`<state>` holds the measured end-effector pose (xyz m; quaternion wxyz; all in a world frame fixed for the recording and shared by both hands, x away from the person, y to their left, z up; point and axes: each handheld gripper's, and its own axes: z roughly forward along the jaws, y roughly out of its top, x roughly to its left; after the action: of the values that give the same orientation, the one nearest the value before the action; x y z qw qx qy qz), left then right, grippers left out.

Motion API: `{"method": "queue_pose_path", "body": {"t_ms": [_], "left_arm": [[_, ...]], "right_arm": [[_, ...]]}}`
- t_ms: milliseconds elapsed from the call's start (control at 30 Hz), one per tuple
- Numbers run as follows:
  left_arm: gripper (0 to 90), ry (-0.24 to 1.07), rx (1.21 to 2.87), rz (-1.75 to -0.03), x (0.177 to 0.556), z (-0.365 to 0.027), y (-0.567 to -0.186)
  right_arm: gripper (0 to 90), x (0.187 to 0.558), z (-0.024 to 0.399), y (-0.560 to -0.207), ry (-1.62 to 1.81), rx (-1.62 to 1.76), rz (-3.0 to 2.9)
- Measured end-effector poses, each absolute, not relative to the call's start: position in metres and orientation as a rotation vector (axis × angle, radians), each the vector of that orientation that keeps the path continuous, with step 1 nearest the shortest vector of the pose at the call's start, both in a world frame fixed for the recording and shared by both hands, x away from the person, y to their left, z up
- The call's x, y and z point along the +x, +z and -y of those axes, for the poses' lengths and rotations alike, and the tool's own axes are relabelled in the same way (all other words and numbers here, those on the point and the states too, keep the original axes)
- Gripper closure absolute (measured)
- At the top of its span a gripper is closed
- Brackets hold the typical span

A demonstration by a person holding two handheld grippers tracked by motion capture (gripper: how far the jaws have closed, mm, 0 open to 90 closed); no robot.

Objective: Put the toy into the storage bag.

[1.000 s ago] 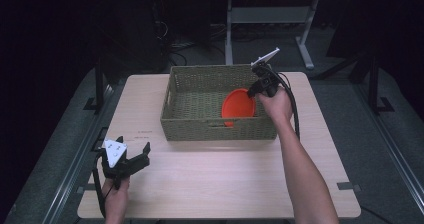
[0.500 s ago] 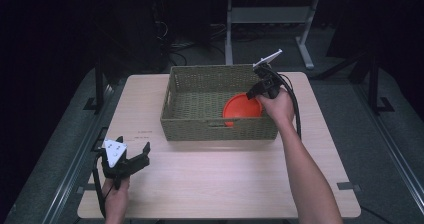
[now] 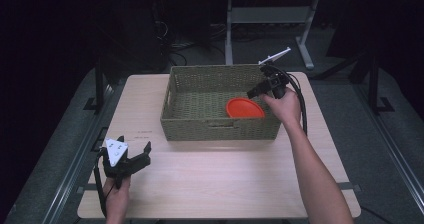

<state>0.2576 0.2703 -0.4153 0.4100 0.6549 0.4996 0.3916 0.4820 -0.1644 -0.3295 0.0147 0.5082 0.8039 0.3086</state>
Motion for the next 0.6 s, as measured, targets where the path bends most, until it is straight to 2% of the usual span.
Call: {"method": "queue_pose_path", "body": {"t_ms": [600], "left_arm": [[12.7, 0.984, 1.661, -1.247, 0.255, -0.269, -0.415]], "right_arm": [[45.5, 0.467, 0.176, -0.327, 1.021, 1.545, -2.520]]}}
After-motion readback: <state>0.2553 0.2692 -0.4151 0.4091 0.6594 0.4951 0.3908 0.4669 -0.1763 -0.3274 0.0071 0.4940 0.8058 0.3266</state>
